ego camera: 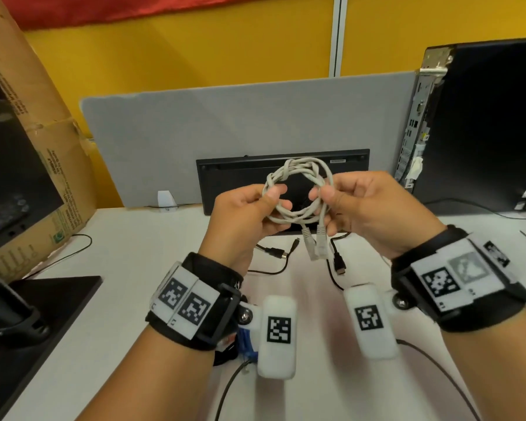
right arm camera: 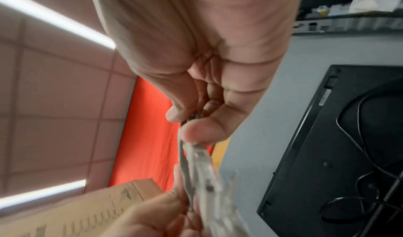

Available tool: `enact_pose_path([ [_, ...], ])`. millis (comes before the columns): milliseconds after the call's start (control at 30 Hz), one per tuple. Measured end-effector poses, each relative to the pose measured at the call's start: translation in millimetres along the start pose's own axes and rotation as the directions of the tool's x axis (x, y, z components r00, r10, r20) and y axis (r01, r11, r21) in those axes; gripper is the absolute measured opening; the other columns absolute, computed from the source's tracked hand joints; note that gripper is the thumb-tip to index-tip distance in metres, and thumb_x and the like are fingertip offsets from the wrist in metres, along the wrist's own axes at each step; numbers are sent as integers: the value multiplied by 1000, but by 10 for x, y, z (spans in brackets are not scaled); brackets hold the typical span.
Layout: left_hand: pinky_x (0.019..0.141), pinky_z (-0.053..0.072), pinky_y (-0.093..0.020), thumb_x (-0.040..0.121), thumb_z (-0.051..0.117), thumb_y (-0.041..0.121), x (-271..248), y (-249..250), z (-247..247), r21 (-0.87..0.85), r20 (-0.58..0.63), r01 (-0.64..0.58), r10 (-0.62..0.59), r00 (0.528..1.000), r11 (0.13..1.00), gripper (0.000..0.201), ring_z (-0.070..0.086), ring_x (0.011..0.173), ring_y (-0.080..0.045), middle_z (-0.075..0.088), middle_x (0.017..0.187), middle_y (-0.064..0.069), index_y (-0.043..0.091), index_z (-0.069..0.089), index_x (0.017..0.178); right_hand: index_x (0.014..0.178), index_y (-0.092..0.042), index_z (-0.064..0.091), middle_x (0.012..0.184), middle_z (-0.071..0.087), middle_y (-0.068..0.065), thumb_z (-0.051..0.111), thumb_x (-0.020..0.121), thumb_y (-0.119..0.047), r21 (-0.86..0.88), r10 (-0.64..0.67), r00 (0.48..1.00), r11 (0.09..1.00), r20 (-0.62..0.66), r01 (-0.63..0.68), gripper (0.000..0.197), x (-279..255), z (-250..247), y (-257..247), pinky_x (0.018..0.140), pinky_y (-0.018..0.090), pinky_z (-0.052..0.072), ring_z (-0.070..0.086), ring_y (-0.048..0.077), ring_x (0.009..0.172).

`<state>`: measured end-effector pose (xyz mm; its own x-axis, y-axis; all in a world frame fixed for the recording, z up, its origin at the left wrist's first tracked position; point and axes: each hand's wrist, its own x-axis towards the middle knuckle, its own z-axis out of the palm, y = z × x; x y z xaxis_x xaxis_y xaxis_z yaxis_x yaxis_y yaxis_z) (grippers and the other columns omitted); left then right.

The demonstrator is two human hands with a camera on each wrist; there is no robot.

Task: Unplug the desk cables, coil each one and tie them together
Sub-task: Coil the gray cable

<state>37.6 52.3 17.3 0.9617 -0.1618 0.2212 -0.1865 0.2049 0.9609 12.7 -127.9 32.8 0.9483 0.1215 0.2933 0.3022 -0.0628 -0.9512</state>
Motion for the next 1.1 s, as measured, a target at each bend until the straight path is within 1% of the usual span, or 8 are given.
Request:
enact_pose_path([
  [167, 60, 53, -24, 99, 47, 9, -47, 52, 84, -171, 137, 173, -151, 979, 970, 23, 65, 67, -15, 69, 82, -6, 3, 69, 97, 86, 0, 62, 70, 60, 9, 49, 85, -15, 261, -4, 973, 963, 232, -58, 20, -47, -113, -112, 50, 19, 47, 53, 14, 54],
  [233, 61, 55, -24, 101, 45, 10, -76, 70, 135, -203, 207, 221, -179, 962, 954, 24, 64, 72, -16, 66, 86, -9, 2, 66, 112, 85, 0, 64, 77, 65, 10, 44, 88, -13, 351, -57, 941, 934, 334, -68, 24, -91, -137, -169, 69, 27, 55, 63, 20, 69],
  [333, 65, 55, -23, 102, 44, 9, -119, 82, 178, -212, 294, 243, -175, 940, 947, 24, 63, 79, -17, 56, 103, -18, 2, 64, 113, 98, 11, 59, 92, 64, 21, 45, 88, -15, 308, -115, 896, 951, 428, -25, 31, -150, -151, -270, 88, 42, 53, 64, 31, 88],
  [500, 70, 57, -27, 99, 50, 11, -77, 198, 173, -86, 177, 175, -158, 971, 981, 22, 70, 87, -23, 69, 103, -14, 0, 65, 111, 94, 6, 63, 95, 58, 27, 51, 88, -17, 249, 19, 983, 966, 182, -65, 27, -141, -173, -295, 82, 33, 50, 56, 34, 88],
  [667, 73, 60, -34, 91, 63, 5, -61, 336, 112, 243, 56, 82, -98, 994, 967, 15, 69, 76, -24, 66, 84, -17, -7, 65, 101, 99, 4, 68, 86, 72, 17, 62, 90, -7, 168, 238, 971, 958, -9, -233, 16, -164, -148, -226, 67, 24, 59, 68, 22, 76],
  [800, 63, 59, -25, 83, 75, 13, -138, 313, 32, 526, 6, 123, -149, 989, 842, 17, 66, 65, -14, 71, 78, -7, 8, 70, 99, 99, 0, 67, 81, 73, 15, 69, 84, -4, -53, 374, 927, 926, 0, -374, 15, -242, -159, -177, 63, 26, 59, 71, 21, 66],
  [933, 50, 48, -18, 79, 79, 18, -282, 93, -70, 703, 45, 143, -244, 969, 696, 17, 58, 54, -5, 68, 65, 2, 8, 74, 92, 89, 6, 68, 80, 72, 22, 69, 83, 0, -201, 546, 836, 827, 60, -525, 8, -409, -57, 15, 59, 26, 59, 72, 24, 65],
  [1100, 42, 40, -10, 75, 82, 22, -427, -177, -131, 872, 124, 53, -325, 938, 486, 16, 55, 43, 5, 66, 62, 10, 10, 75, 83, 99, 10, 67, 88, 73, 23, 70, 84, -6, -410, 718, 687, 665, 117, -625, 22, -565, 112, 360, 88, 40, 56, 71, 32, 88],
])
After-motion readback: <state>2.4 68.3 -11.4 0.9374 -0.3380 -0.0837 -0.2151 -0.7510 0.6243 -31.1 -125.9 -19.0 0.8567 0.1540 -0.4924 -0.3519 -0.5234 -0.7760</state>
